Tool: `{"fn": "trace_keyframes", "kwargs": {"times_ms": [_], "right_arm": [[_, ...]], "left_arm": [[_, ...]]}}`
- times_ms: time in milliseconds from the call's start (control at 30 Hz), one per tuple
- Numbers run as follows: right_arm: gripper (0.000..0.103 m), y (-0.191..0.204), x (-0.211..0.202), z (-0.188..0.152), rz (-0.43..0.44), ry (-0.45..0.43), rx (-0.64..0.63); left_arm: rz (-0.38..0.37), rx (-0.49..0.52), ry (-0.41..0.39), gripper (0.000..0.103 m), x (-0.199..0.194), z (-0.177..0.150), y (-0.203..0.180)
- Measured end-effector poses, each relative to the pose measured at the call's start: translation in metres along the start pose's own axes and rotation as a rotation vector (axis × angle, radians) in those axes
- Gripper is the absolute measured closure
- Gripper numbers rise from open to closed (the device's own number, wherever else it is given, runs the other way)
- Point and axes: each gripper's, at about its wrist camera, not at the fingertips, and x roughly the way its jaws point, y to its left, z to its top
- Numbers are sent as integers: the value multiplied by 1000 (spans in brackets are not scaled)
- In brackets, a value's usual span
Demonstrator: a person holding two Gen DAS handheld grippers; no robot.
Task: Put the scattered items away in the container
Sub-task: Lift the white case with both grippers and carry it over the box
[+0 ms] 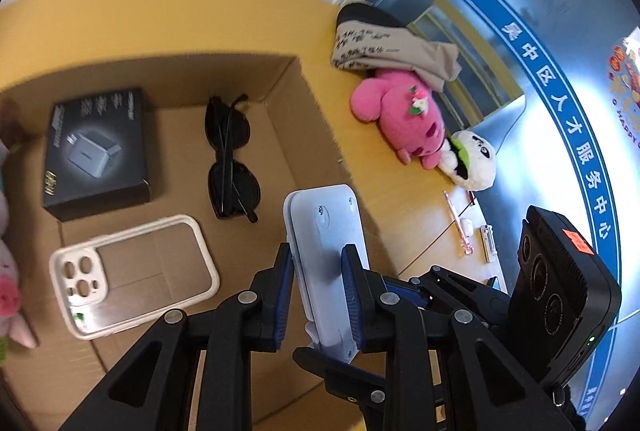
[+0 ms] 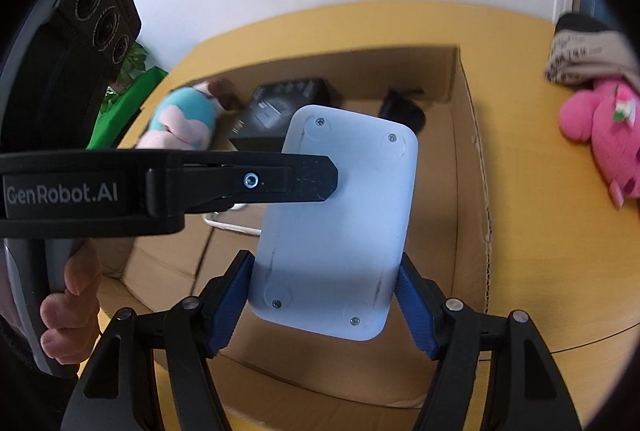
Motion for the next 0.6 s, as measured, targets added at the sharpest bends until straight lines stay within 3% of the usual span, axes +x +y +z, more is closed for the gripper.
{"fn": "trace_keyframes", "kwargs": {"times_ms": [133, 300, 600], "right_arm": [[34, -6, 19, -5, -13, 62, 7], [34, 5, 32, -10, -110, 124, -56], [34, 24, 42, -20, -241, 199, -131]], "left_arm": [[-7, -38, 34, 78, 21, -5, 14], [-65, -102, 58, 78, 32, -12, 33], [-90, -140, 79, 78, 33, -29, 43]]}}
